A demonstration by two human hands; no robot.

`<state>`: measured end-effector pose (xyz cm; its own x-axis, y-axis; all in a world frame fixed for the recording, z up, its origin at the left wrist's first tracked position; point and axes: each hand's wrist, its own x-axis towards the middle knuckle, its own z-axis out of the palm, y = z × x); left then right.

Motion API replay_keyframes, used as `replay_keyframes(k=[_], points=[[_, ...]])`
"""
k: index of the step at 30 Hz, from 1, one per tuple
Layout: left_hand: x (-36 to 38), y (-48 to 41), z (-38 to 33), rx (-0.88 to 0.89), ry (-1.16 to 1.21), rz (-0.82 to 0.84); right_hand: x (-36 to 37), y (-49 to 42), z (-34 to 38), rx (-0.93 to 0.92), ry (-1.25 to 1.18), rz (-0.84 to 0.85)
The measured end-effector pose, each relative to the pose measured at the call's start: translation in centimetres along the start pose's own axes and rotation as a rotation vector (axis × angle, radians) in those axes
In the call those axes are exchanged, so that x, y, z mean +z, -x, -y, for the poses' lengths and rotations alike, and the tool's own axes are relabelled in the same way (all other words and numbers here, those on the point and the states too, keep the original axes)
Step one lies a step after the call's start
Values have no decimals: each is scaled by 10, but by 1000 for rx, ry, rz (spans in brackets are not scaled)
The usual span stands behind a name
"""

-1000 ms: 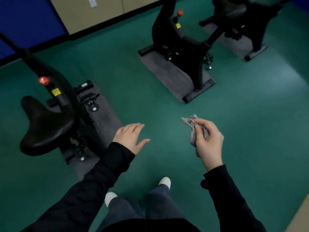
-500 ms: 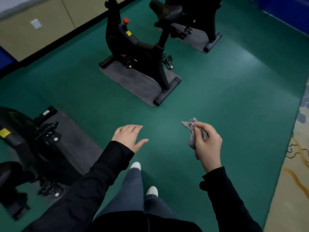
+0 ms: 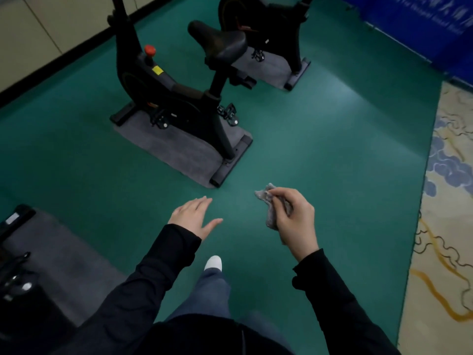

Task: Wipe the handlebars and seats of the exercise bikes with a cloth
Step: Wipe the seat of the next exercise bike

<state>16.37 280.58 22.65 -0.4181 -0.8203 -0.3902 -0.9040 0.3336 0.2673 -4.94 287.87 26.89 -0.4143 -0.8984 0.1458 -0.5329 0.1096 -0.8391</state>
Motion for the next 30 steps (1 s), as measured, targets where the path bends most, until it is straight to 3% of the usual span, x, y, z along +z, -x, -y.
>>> replay_keyframes(k=[14,23,30], points=[[-39,-151,-77,-35,-106,103,-77,-149,-73,34,-17,-123],[-51,-226,-195,-138,39,-29,-168,-263,-135,-10,-61,-56],[-70,-258,-226,-244,105,-137,-179,-328,-149,-61,-122,53]])
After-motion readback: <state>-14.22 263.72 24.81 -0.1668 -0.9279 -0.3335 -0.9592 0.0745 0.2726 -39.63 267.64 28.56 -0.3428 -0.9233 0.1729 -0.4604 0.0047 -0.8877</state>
